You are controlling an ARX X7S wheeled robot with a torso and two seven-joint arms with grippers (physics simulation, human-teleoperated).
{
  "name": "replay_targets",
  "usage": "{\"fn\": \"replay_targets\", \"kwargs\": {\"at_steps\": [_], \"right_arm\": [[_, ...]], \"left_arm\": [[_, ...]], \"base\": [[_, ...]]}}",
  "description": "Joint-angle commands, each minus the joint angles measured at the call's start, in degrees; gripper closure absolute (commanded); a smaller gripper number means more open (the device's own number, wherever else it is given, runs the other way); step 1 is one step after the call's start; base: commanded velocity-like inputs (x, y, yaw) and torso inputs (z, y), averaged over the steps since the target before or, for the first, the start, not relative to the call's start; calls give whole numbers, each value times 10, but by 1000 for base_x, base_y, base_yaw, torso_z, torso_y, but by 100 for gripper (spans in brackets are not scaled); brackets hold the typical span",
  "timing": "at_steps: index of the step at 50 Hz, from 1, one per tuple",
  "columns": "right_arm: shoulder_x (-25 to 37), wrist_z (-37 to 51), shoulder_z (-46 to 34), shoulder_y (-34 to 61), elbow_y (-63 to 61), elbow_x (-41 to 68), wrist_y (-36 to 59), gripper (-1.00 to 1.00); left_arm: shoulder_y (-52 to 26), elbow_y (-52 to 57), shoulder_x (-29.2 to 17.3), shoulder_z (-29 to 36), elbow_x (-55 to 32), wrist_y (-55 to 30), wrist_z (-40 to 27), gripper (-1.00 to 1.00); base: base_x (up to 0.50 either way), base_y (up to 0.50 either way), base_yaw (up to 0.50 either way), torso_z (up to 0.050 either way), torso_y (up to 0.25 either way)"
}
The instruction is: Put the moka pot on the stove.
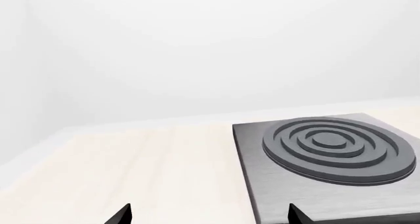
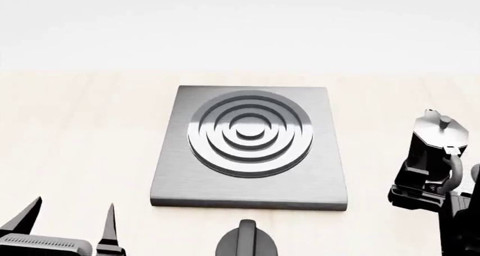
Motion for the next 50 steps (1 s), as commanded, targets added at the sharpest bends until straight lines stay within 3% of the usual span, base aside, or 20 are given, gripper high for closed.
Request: {"fn": "replay_targets", "kwargs": {"at_steps": [1, 26, 50], "right_arm": [[3, -28, 12, 24, 60, 18, -27, -100], [5, -36, -4, 61, 160, 2, -69, -100], [7, -35, 3, 42, 118, 15, -53, -100]], "left_arm": [[-1, 1, -2, -4, -11, 7, 5, -100], [1, 6, -10, 2, -19, 8, -4, -100], [-6, 3, -17, 7, -27, 6, -10, -100]], "base": [[0, 0, 0, 0, 0], [0, 0, 0, 0, 0], [0, 0, 0, 0, 0]]}}
